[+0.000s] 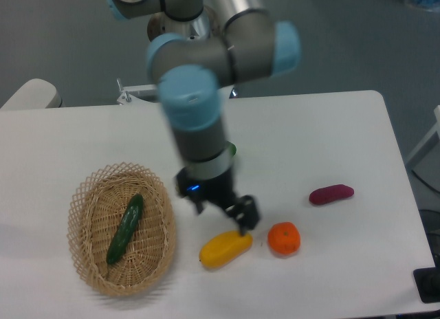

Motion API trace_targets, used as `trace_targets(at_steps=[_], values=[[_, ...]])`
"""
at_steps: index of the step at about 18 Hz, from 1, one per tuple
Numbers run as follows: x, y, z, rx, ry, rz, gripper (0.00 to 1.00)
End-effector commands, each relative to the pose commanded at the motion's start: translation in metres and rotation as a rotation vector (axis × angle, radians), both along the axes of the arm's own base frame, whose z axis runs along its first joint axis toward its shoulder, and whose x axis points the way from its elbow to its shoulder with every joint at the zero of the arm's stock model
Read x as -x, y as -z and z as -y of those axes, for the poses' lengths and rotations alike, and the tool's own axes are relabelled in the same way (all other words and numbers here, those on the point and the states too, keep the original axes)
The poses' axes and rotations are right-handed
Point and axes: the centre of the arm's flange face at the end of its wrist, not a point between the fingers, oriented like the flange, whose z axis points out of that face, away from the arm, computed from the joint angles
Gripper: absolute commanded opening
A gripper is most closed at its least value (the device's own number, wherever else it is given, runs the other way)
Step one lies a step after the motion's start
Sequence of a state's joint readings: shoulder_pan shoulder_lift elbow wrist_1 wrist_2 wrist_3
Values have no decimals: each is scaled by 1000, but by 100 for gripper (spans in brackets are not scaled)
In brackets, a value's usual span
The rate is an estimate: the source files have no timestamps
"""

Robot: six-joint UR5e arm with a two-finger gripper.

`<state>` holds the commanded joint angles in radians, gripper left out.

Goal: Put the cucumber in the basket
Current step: 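Open the gripper to release the cucumber and raise the arm away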

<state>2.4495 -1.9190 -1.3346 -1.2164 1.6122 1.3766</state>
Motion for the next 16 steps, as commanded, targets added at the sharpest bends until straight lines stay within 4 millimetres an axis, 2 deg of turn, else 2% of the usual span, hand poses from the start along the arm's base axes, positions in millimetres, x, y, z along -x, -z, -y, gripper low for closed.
trace_targets(at_steps=[4, 8, 16], values=[[31, -1, 31, 39, 105, -21, 100], [52, -3, 49, 30, 128, -21, 100], [63, 7, 53, 24, 130, -7, 100]])
